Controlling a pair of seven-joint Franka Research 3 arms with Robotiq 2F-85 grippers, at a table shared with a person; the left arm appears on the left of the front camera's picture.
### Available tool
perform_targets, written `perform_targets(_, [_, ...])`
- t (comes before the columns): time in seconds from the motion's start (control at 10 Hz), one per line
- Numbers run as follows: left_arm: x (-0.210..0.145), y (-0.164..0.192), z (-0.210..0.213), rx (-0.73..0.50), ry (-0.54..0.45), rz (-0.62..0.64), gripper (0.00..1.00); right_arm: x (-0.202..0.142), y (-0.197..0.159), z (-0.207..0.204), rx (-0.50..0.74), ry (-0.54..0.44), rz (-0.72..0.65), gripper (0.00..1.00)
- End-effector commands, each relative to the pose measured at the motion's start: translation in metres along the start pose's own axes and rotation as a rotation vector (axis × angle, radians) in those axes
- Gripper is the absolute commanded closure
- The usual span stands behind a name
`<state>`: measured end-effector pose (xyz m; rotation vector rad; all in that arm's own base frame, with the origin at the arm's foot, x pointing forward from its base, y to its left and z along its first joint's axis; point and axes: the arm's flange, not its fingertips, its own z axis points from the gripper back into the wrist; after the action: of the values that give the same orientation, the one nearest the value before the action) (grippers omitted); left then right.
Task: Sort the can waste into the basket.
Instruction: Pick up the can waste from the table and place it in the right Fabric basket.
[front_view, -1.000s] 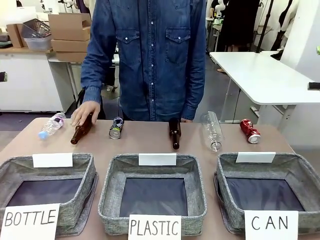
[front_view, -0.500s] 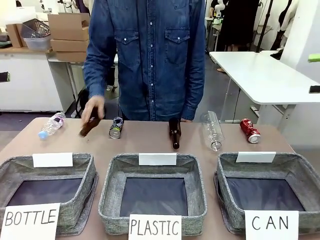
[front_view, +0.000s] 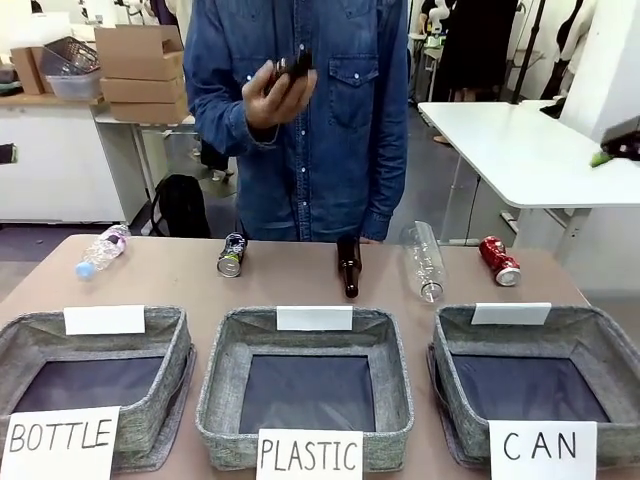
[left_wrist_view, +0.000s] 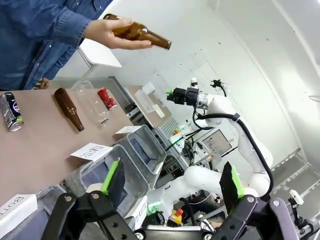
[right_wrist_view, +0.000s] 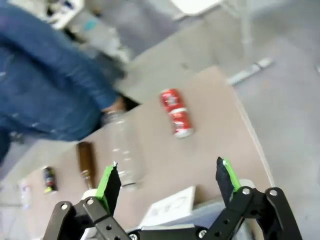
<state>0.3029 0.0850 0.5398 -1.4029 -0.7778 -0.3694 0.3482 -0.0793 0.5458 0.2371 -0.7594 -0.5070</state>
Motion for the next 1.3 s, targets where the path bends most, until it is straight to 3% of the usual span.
perform_targets(0.0, [0.003,0.000,-0.001,-0.020,-0.013,-0.025,0.00,-0.009,-0.009,0.014,-0.045,0.065,-0.073,0.00])
perform_targets(0.2, [0.003,0.000,-0.001,-0.020,-0.013,-0.025,0.00,-0.010,-0.018,0.033,-0.010,0.018,-0.184,0.00])
perform_targets(0.3, [0.003,0.000,-0.001,-0.020,-0.013,-0.025,0.00,0.000,-0.016,0.002,-0.064,0.034,-0.053,0.00])
perform_targets(0.6, [0.003,0.000,-0.001,-0.020,-0.013,-0.025,0.00,-0.001,-0.016,0.012,-0.056,0.038,-0.088,0.00])
perform_targets(0.8, [0.003,0.000,-0.001,-0.020,-0.013,-0.025,0.00,0.023,-0.008,-0.032,-0.046,0.076,0.056,0.00])
perform_targets(1.1, [0.003,0.000,-0.001,-0.020,-0.013,-0.025,0.00,0.045,0.016,-0.130,0.028,0.379,0.424,0.00])
perform_targets(1.2, [0.003,0.000,-0.001,-0.020,-0.013,-0.025,0.00,0.046,0.025,-0.158,0.062,0.445,0.475,0.00])
